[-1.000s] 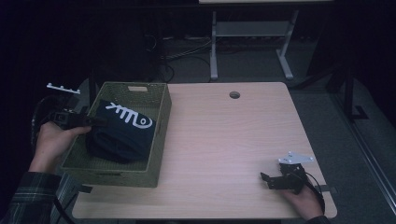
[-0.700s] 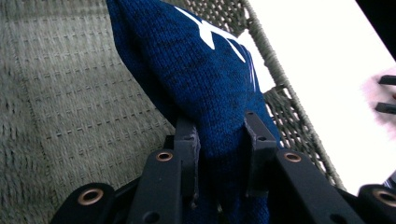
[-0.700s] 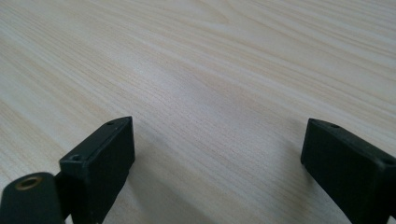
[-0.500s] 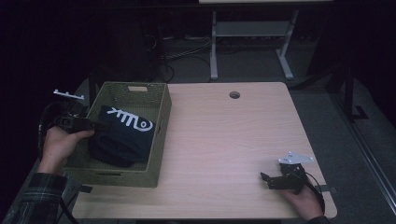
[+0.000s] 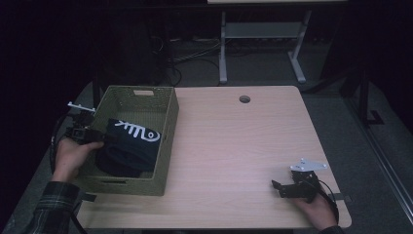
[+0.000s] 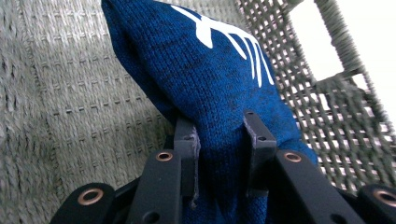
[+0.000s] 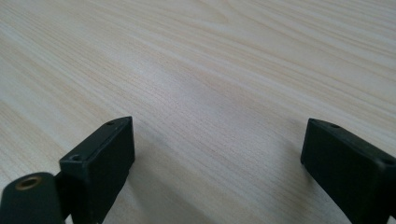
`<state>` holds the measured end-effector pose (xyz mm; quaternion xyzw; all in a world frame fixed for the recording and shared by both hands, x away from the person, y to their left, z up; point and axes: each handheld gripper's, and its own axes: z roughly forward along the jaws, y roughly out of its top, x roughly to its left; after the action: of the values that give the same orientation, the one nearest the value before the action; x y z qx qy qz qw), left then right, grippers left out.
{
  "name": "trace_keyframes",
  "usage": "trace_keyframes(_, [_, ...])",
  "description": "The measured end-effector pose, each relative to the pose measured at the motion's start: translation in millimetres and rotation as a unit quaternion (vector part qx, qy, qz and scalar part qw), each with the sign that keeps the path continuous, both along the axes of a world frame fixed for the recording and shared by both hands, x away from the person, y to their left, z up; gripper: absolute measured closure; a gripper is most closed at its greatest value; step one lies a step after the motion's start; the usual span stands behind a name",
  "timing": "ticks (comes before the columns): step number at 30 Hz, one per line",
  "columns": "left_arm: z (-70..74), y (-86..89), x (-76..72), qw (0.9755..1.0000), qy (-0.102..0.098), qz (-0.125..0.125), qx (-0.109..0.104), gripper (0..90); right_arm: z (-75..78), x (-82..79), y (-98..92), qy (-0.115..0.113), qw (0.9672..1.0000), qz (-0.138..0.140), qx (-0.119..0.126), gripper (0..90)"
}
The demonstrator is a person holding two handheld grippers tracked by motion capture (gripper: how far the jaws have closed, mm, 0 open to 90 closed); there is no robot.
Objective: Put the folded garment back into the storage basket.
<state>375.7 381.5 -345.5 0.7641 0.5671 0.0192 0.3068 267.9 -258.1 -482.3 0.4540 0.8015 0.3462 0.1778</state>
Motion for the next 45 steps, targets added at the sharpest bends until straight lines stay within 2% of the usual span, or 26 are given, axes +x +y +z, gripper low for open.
trace_keyframes(7, [-10.8, -4.1, 4.9, 0.999, 0.009, 0.006, 0.044, 71.4, 0.0, 0.0, 0.0, 0.0, 1.0, 0.0, 0.0, 9.4])
trace_keyframes(12, [-20.2, -4.9, 7.4, 0.9965, 0.017, 0.009, 0.081, 71.0, 0.0, 0.0, 0.0, 0.0, 1.0, 0.0, 0.0, 9.4])
trace_keyframes(17, [-29.3, -6.8, 9.7, 0.9943, 0.02, 0.012, 0.104, 70.4, 0.0, 0.0, 0.0, 0.0, 1.0, 0.0, 0.0, 9.4])
trace_keyframes(24, [-39.0, -8.0, 12.1, 0.9916, 0.028, 0.012, 0.126, 68.4, 0.0, 0.0, -0.1, 0.0, 1.0, 0.0, 0.0, 9.4])
trace_keyframes(26, [-40.4, -7.6, 12.4, 0.9915, 0.032, 0.011, 0.125, 66.2, 0.0, 0.0, -0.1, 0.0, 1.0, 0.0, 0.0, 9.4])
trace_keyframes(33, [-35.4, -2.2, 11.4, 0.9928, 0.022, 0.008, 0.117, 51.3, 0.0, 0.0, -0.1, 0.0, 1.0, 0.0, 0.0, 9.4])
trace_keyframes(37, [-28.2, 0.9, 9.0, 0.9929, 0.008, 0.014, 0.118, 42.4, 0.0, 0.0, -0.1, 0.0, 1.0, 0.0, 0.0, 9.4])
trace_keyframes(42, [-14.6, 5.3, 4.8, 0.9924, -0.012, 0.017, 0.121, 35.5, 0.0, 0.0, -0.1, 0.0, 1.0, 0.001, 0.0, 9.4])
trace_keyframes(45, [-6.9, 6.7, 2.0, 0.9931, -0.028, 0.021, 0.112, 30.9, 0.0, 0.0, -0.1, 0.0, 1.0, 0.001, 0.0, 9.4])
